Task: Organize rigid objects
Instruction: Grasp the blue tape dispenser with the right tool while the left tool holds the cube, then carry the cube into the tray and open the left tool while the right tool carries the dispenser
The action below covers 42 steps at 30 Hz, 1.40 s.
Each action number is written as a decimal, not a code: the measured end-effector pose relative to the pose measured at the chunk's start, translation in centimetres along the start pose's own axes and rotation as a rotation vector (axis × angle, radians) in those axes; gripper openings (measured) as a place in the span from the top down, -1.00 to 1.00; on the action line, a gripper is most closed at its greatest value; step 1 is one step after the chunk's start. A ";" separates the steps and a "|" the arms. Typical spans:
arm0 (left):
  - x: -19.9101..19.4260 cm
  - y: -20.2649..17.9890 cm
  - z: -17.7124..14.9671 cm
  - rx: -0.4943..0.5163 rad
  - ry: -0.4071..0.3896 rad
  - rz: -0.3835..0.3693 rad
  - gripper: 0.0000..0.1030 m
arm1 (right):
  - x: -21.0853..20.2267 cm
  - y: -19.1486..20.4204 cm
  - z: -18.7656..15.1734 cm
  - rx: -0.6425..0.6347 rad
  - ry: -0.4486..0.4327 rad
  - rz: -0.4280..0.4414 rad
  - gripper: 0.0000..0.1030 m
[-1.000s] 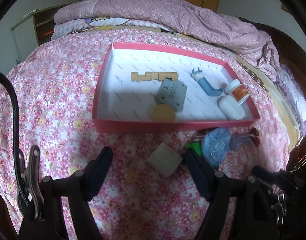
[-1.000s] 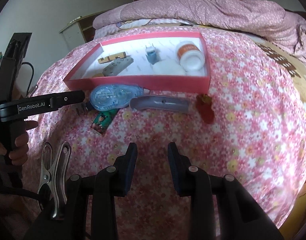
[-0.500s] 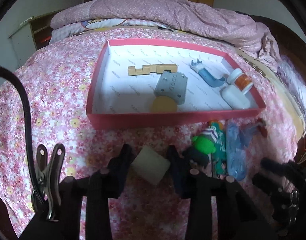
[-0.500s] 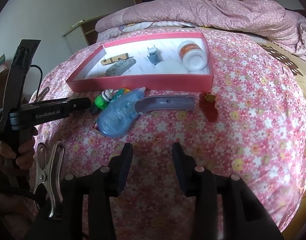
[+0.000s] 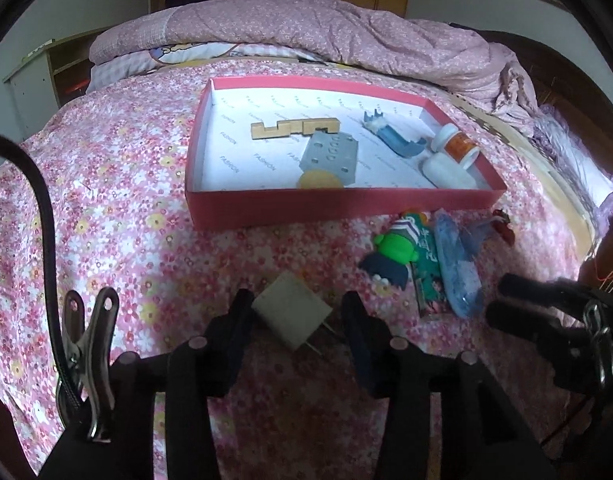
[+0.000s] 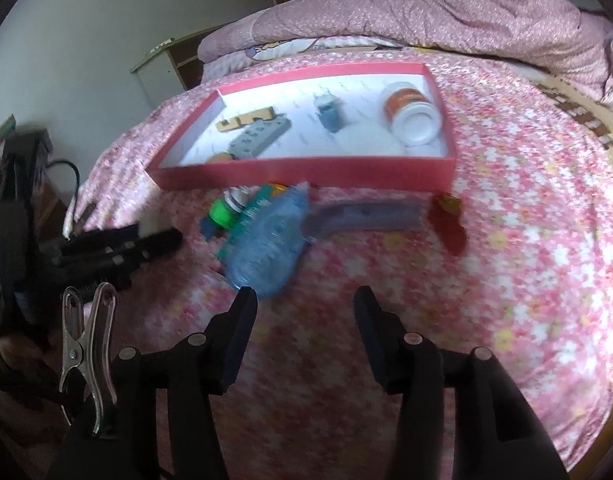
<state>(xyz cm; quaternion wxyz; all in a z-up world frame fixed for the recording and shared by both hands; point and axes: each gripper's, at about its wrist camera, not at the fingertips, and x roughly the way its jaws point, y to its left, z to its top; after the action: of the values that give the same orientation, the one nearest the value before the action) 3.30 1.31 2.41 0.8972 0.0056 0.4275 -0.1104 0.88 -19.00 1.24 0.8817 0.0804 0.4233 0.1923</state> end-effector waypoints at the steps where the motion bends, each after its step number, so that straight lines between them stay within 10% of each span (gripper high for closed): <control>1: -0.1 0.1 0.0 -0.005 -0.001 -0.010 0.06 | 0.2 0.3 0.3 0.011 0.005 0.026 -0.01; 30: -0.1 0.7 -0.5 -0.038 -0.009 -0.004 0.06 | 0.8 0.2 0.0 -0.027 0.017 -0.147 0.18; 42: 0.2 0.1 -0.5 -0.006 -0.017 0.015 -0.03 | 1.9 2.5 -0.6 -0.131 -0.038 -0.227 -0.11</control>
<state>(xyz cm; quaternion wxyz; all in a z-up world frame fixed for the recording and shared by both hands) 3.04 1.42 1.87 0.9017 0.0052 0.4199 -0.1026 0.82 -15.96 0.20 0.9089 -0.0220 0.3996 0.1171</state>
